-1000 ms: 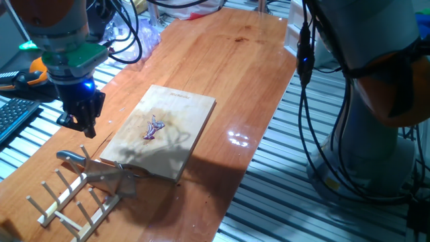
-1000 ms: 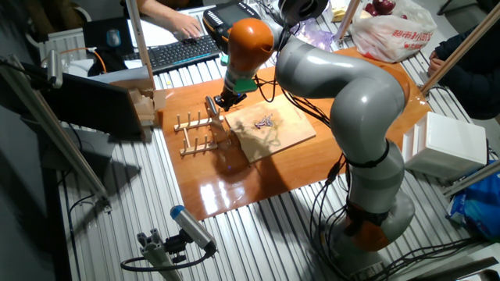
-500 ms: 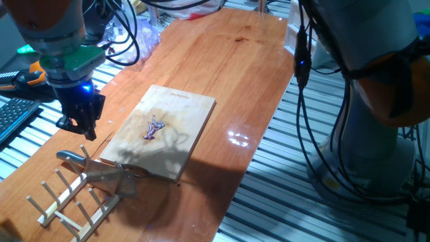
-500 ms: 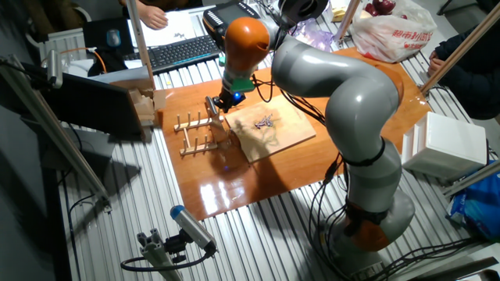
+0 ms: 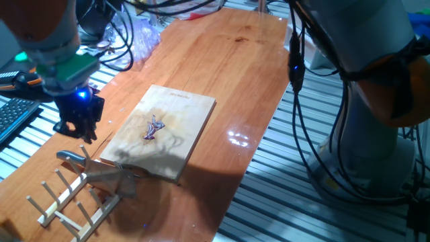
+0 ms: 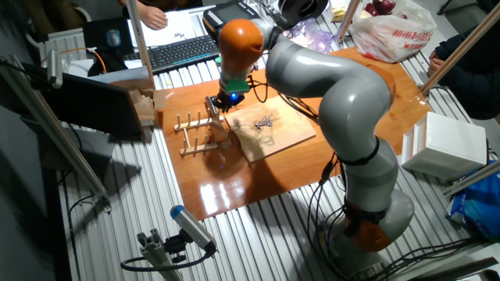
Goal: Chop the onions
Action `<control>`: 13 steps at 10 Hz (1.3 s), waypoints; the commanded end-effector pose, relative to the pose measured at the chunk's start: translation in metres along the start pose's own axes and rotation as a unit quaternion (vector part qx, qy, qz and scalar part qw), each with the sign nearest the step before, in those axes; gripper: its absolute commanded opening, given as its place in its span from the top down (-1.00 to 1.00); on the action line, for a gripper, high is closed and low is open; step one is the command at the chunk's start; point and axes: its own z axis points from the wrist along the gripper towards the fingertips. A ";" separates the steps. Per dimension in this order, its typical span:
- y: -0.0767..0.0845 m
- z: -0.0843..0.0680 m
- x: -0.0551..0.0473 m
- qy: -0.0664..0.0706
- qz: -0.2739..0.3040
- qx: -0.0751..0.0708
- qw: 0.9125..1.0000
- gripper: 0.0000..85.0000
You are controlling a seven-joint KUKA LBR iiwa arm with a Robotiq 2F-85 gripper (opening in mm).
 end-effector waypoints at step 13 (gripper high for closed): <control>0.013 0.054 0.012 0.041 -0.010 0.012 0.999 0.20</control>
